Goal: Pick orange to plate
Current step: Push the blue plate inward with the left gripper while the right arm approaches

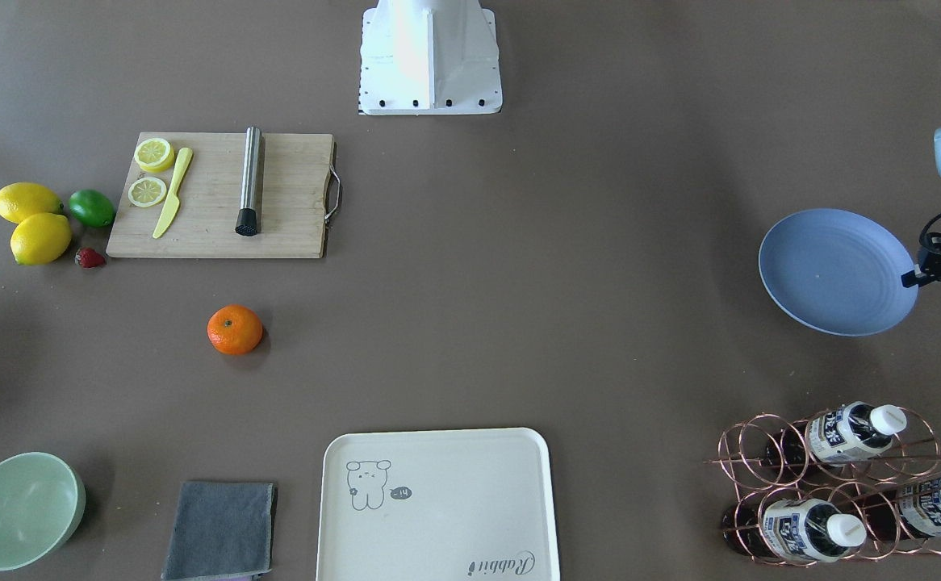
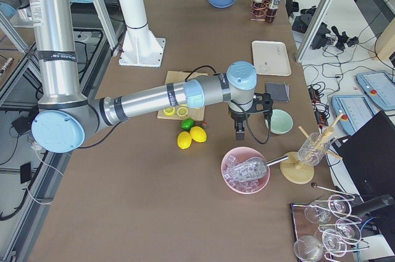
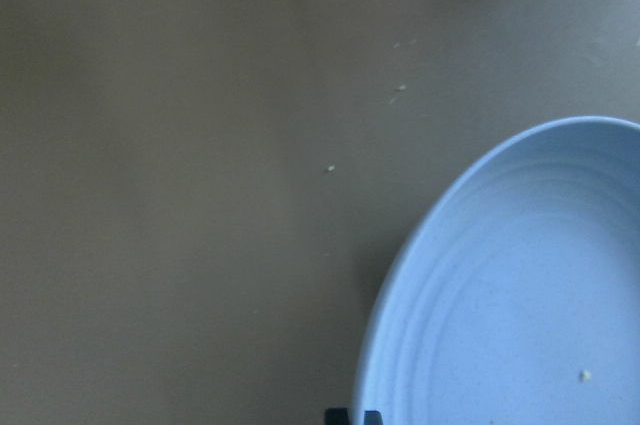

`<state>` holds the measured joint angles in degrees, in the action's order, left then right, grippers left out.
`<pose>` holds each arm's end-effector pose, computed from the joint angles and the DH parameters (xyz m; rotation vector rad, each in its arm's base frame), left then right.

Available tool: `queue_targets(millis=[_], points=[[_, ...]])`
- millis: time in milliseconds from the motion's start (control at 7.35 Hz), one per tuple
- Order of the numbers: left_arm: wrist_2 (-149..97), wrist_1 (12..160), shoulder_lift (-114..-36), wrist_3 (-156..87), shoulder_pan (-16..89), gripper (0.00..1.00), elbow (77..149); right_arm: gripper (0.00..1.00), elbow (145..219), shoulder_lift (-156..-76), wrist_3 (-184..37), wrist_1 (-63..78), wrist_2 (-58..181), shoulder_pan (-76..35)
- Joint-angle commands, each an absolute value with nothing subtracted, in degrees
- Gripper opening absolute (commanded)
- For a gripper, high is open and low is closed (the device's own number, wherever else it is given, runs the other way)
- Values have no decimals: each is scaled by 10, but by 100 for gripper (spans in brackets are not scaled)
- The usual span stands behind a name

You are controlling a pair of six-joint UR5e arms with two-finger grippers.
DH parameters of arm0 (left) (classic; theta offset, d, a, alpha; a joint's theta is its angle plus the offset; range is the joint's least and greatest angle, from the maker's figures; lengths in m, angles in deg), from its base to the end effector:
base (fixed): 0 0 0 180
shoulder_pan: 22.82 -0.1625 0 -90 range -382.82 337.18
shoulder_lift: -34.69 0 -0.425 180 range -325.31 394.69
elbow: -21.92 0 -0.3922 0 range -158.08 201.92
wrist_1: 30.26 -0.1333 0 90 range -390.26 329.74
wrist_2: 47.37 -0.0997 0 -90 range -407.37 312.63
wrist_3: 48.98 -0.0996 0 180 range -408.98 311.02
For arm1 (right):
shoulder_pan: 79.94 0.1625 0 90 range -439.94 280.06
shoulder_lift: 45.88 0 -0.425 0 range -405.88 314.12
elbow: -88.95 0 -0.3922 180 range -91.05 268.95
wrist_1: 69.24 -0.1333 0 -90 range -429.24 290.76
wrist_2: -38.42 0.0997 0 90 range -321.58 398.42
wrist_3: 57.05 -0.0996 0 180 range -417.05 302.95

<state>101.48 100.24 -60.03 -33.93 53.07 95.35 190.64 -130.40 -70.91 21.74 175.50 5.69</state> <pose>0.0828 -0.5267 0.6640 0.1873 1.0866 0.2419 0.0198 -0.5330 0.5071 0.1337 -0.8475 0.0393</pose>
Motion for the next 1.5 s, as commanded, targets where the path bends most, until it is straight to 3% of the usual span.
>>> queue_targets(millis=[0, 272, 680, 1088, 1361], points=[[1041, 995, -605, -251, 524, 0, 1023, 100, 1898, -1274, -769, 216, 1720, 23], [1027, 996, -601, -113, 468, 0, 1121, 100, 1905, -1254, -821, 216, 1708, -14], [882, 994, -624, 136, 298, 0, 1260, 100, 1941, -1246, -949, 215, 1709, -71], [733, 968, -781, 288, 135, 0, 1197, 100, 1934, -1208, -1021, 215, 1691, -118], [666, 917, -827, 313, 84, 0, 1189, 100, 1933, -1205, -1046, 202, 1677, -135]])
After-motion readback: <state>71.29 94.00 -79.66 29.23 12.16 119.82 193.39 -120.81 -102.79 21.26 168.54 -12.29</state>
